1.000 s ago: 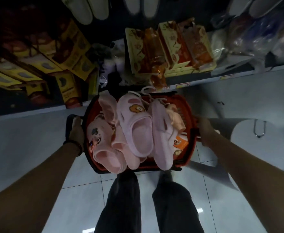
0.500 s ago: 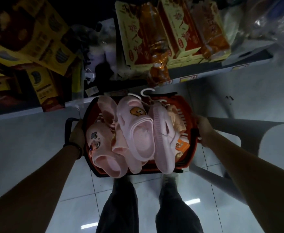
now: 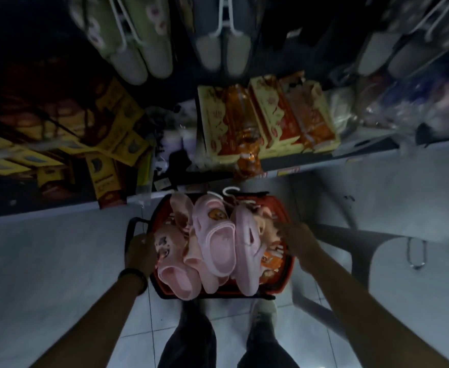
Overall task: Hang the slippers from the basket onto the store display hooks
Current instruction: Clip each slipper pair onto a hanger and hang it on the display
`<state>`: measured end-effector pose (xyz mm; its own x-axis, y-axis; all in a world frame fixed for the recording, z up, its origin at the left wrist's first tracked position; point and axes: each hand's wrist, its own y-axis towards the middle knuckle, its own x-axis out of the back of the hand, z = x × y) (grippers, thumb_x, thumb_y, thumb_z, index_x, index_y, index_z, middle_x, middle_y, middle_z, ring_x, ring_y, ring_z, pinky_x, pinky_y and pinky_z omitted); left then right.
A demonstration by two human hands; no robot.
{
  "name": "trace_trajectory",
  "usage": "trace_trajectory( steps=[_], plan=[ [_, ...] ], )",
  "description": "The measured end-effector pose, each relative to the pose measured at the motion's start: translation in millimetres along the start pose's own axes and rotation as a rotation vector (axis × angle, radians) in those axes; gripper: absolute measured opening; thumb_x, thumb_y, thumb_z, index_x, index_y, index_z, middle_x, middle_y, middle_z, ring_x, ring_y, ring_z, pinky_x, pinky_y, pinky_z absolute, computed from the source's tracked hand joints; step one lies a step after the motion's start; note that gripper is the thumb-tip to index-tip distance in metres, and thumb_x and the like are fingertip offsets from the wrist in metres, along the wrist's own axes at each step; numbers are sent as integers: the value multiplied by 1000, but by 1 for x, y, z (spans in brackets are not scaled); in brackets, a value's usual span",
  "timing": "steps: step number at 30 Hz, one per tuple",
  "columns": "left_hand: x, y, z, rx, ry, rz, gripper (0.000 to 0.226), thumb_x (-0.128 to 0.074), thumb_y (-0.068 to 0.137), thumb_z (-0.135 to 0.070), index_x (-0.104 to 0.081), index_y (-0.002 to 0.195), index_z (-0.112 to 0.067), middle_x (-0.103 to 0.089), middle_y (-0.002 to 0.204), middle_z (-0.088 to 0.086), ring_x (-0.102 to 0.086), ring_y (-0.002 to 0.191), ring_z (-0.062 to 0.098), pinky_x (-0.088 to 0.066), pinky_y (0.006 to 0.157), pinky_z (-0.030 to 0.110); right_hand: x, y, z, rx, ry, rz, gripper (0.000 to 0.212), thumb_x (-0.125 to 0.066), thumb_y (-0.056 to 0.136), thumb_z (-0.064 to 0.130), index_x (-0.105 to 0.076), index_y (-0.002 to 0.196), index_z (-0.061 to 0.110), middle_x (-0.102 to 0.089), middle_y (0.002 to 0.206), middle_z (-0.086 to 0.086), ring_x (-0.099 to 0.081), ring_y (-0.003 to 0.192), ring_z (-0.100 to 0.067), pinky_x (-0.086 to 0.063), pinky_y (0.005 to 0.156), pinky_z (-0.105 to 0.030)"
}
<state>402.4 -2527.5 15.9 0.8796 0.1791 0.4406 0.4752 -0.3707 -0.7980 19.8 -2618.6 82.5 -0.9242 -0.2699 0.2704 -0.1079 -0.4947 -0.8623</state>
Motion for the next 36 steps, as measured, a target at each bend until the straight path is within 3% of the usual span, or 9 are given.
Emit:
trace_trajectory(
  steps=[1,2,5,8,14,20,24,29,36],
  plan=[
    [6,-38,-12,6,-65,46,24,-56,104,-29,-76,92,-22,-74,102,15,-69,100,35,-52,78,20,4,-25,11,5,13,58,16,-59,105,27,-66,102,12,-67,93,-9,-60,73,-17,-50,64,-26],
    [14,-80,-25,6,-104,73,23,-59,103,-25,-76,92,-15,-75,100,19,-69,95,34,-55,75,25,9,-53,22,-4,37,118,17,-56,107,24,-66,101,11,-66,89,-10,-58,72,-18,-49,62,-24],
    [29,-186,-51,101,-316,253,19,-64,101,-25,-72,110,-11,-76,106,17,-70,96,36,-58,79,42,24,-129,49,-59,-1,211,18,-53,107,19,-66,103,8,-64,86,-12,-59,72,-21,-47,66,-19],
    [36,-264,-70,52,-287,284,29,-64,99,-32,-71,117,-11,-77,111,18,-71,92,36,-56,83,48,36,-189,66,46,-69,159,29,-57,102,31,-71,105,5,-74,86,-7,-69,72,-21,-56,66,-28],
    [52,-366,-129,-55,-358,355,20,-58,102,-31,-69,112,-18,-76,105,8,-71,85,25,-49,70,33,37,-281,109,134,-57,138,21,-65,98,27,-74,108,11,-80,92,-11,-71,81,-25,-53,68,-31],
    [74,-384,-188,-294,-239,395,34,-56,96,-34,-71,107,-4,-74,97,15,-71,91,32,-49,72,38,26,-325,155,247,16,154,24,-64,96,31,-76,105,11,-79,96,-14,-72,87,-32,-53,81,-42],
    [78,-392,-211,-377,-260,377,26,-54,103,-31,-70,108,-12,-75,107,17,-73,96,35,-54,69,35,22,-334,181,322,-2,152,25,-67,95,37,-73,110,17,-80,105,-16,-76,95,-37,-58,84,-45],
    [79,-385,-222,-359,-339,351,26,-54,104,-27,-65,120,-10,-74,110,11,-69,80,21,-48,44,16,17,-326,207,334,-43,193,25,-64,98,35,-71,116,19,-82,100,-4,-77,99,-27,-58,90,-42],
    [78,-362,-233,-298,-491,276,31,-54,104,-33,-67,123,-12,-77,108,9,-74,97,31,-51,51,19,-8,-288,245,330,-259,289,25,-65,97,34,-76,111,16,-82,98,-6,-77,92,-27,-56,78,-35]
  ],
)
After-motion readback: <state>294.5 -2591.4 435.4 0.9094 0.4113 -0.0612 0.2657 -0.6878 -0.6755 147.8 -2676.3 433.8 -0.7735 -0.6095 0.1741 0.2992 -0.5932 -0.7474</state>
